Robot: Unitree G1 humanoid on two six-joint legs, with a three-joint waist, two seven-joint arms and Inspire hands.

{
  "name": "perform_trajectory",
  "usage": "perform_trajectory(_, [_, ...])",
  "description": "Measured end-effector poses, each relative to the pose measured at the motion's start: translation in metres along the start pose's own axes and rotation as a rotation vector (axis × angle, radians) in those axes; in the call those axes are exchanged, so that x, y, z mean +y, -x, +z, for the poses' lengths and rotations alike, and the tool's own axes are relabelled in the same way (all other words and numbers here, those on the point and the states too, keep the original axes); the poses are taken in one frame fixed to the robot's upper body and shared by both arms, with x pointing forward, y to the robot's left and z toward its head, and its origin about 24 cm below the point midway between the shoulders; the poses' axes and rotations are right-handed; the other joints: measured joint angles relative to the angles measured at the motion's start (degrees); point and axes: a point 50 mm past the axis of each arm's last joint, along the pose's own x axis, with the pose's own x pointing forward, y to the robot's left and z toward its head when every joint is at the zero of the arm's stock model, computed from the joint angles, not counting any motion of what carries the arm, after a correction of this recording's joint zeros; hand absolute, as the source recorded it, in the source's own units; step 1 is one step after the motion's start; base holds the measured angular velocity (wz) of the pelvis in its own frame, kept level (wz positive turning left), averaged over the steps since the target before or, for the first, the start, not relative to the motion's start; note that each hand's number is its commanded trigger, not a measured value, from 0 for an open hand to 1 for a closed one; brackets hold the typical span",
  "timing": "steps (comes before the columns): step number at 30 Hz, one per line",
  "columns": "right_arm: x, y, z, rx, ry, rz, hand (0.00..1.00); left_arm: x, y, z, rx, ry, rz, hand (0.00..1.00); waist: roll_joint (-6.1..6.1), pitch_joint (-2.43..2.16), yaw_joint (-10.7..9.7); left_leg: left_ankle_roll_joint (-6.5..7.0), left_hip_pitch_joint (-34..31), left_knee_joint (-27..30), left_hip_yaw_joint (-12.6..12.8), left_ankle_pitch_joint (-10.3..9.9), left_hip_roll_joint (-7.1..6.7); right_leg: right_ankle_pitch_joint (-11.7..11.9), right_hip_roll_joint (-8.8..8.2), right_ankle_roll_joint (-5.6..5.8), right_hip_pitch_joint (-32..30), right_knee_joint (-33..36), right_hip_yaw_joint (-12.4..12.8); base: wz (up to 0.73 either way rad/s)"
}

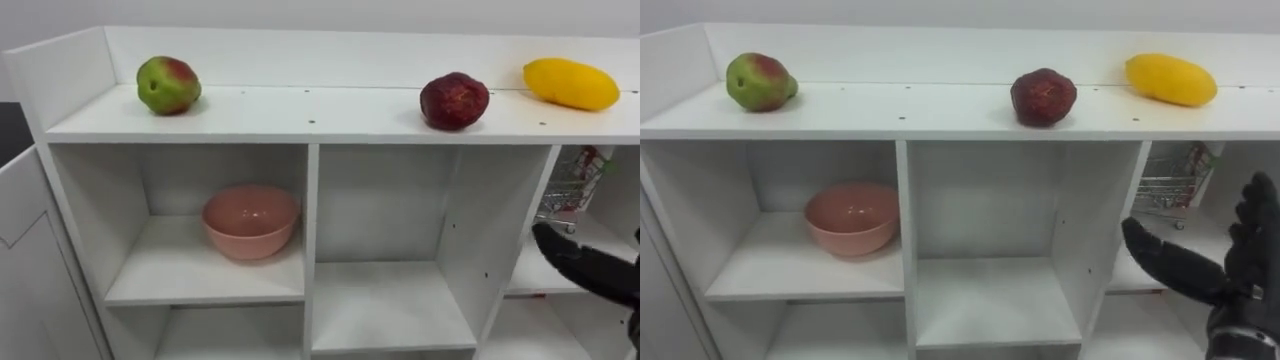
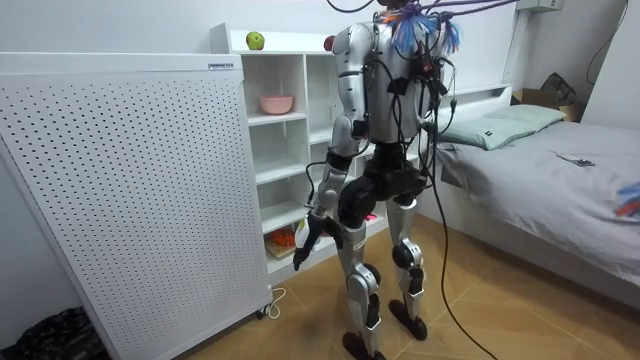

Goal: Arrange fruit in the closet

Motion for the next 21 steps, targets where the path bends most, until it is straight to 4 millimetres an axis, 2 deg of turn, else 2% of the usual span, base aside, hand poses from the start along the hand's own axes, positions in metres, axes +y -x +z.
perform_trajectory(4, [0.008, -0.008, 0.018, -0.088, -0.038, 0.018, 0.00, 0.002, -0.001, 0.002, -0.010, -0.002, -0.002, 0.00, -0.54, -0.03, 0.9, 0.00, 0.2, 0.0, 0.0, 0.0, 0.03, 0.1, -0.06, -0.14, 0.4, 0.0, -1.2, 0.00])
perform_trajectory(11, [0.025, -0.023, 0.047, -0.219, -0.069, 0.040, 0.00, 0.007, -0.003, 0.006, -0.023, -0.004, -0.008, 0.00, -0.46, -0.02, 2.3, -0.02, -0.1, 0.7, -0.5, 0.0, 0.14, 0.3, -0.08, -0.37, 0.6, 0.0, -2.2, 0.04])
perform_trajectory(21, [0.034, -0.029, 0.061, -0.289, -0.064, 0.091, 0.00, 0.007, -0.004, 0.009, -0.027, -0.004, -0.010, 0.00, -0.17, -0.01, 2.5, -0.07, -1.2, 1.5, -1.4, 0.0, 0.37, 0.4, -0.08, -0.54, 0.4, 0.0, -3.9, 0.05])
